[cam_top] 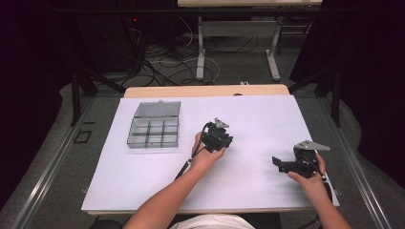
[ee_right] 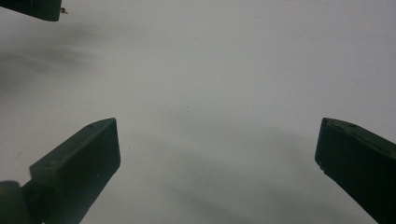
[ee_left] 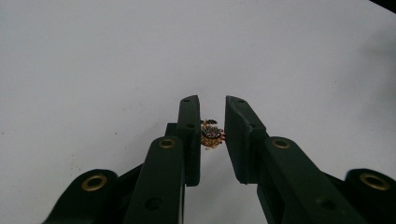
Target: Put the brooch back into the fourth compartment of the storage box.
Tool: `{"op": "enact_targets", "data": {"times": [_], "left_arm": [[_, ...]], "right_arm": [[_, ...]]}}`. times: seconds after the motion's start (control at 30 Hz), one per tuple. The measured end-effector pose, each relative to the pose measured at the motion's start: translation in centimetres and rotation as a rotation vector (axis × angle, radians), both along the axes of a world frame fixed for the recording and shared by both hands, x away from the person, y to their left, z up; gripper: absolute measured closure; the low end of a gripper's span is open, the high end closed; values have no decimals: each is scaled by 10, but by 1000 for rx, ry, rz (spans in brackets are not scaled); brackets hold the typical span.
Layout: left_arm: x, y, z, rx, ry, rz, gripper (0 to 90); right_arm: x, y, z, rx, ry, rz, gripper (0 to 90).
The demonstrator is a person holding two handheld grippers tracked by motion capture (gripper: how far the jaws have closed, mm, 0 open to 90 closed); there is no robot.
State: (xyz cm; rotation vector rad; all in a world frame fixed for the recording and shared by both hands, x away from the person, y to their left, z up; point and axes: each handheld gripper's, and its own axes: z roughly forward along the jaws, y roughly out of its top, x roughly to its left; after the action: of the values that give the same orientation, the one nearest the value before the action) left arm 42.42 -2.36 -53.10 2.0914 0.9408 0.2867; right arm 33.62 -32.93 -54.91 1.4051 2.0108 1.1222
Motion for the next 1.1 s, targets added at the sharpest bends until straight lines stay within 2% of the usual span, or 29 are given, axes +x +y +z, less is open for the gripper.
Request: {"op": "enact_targets", "data": {"times": [0.3,0.5,0.67,0.83,0.9,0.97,1.1], "left_arm": [[-4,8,12,-14,-2,14,766],[-7,14,20,-23,-13,5,766],[-9,21,26,-40,0,13,766],[-9,31,35,-57,5,14,766],[-10,35,37,-70,-5,33,766],[-9,41,41,-69,-6,31,766],[-9,51,47,-74,7,41,766]], "right_arm": [[0,0,0,2,1,1,0],[0,0,0,0,-1,1,0],[0,-1,0,-2,0,-1,0],[0,0,0,2,-2,-13,0],[0,0,0,2,-2,-14,0],[0,0,0,1,-4,-15,0],[0,0,0,2,-3,-17,0]]}}
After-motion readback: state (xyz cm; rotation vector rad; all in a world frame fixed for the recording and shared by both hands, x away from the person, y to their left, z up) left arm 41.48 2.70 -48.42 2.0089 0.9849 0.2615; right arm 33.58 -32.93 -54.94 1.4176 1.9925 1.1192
